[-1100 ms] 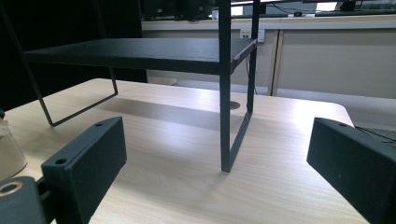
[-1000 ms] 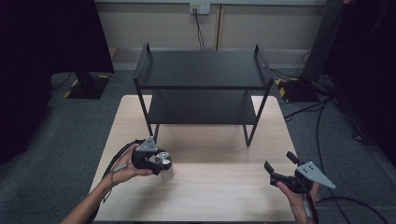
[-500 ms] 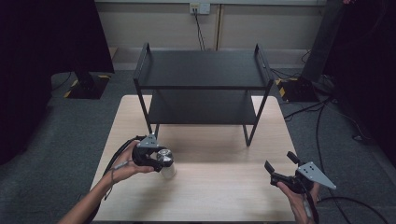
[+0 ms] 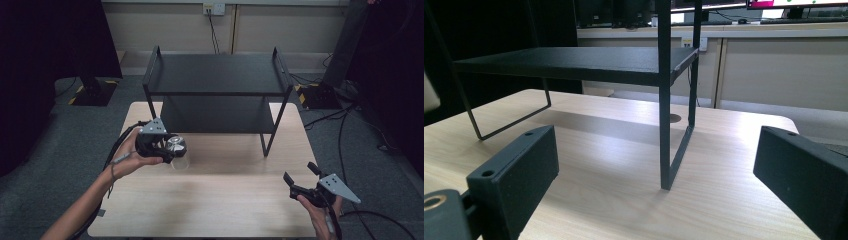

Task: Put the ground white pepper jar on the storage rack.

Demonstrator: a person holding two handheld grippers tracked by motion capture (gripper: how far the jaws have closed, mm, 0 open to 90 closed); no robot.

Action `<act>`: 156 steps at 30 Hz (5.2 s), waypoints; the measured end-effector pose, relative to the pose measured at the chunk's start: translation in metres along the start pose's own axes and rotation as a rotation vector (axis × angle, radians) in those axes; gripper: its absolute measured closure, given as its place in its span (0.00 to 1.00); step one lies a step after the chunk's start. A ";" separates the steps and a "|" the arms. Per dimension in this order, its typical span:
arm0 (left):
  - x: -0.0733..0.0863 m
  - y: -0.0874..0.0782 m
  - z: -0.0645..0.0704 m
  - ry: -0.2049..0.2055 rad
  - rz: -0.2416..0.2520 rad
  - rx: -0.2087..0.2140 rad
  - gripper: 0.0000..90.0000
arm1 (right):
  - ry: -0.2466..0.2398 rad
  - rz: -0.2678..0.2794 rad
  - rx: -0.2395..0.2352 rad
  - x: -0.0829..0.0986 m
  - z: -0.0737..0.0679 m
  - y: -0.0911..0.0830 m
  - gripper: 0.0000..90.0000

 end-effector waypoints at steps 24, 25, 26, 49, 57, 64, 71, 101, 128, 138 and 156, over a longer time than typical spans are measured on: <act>-0.148 -0.079 0.016 -0.003 0.069 -0.100 0.38 | 0.001 0.011 -0.011 0.002 0.001 0.001 0.04; -0.153 -0.080 0.015 -0.009 0.072 -0.104 0.38 | 0.001 0.012 -0.011 0.002 0.001 0.001 0.04; -0.158 -0.081 0.014 -0.022 0.079 -0.108 0.38 | -0.003 0.011 -0.010 0.002 0.002 0.001 0.04; -0.231 -0.024 -0.050 -0.192 0.176 -0.348 0.38 | 0.016 0.003 -0.019 0.005 0.005 0.000 0.04; -0.231 0.004 -0.075 -0.272 0.183 -0.392 0.38 | 0.019 0.008 -0.017 0.006 0.006 -0.003 0.04; -0.230 0.016 -0.089 -0.300 0.152 -0.415 0.38 | 0.032 0.014 -0.013 0.007 0.008 -0.004 0.04; -0.220 0.024 -0.094 -0.321 0.167 -0.413 0.38 | 0.034 0.013 -0.018 0.007 0.008 -0.003 0.04; -0.172 -0.068 -0.030 -0.185 0.333 -0.322 0.04 | 0.022 0.013 -0.033 0.005 0.004 -0.001 0.04; -0.063 -0.074 0.050 -0.053 0.321 -0.215 0.03 | 0.012 0.010 -0.050 0.003 -0.001 0.000 0.05; -0.038 -0.062 0.048 -0.093 0.313 -0.204 0.03 | 0.010 0.008 -0.053 0.003 -0.002 0.000 0.05; -0.031 -0.062 0.045 -0.102 0.313 -0.225 0.04 | 0.010 0.005 -0.057 0.003 -0.004 0.001 0.05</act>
Point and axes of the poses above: each handheld gripper's, and its own axes: y roughly forward along the jaws, x roughly out of its underside, z roughly to its right, the point moved 2 cm from there along y, roughly forward along the jaws, and after that the axes turned 7 degrees about -z, right-handed, at the moved point
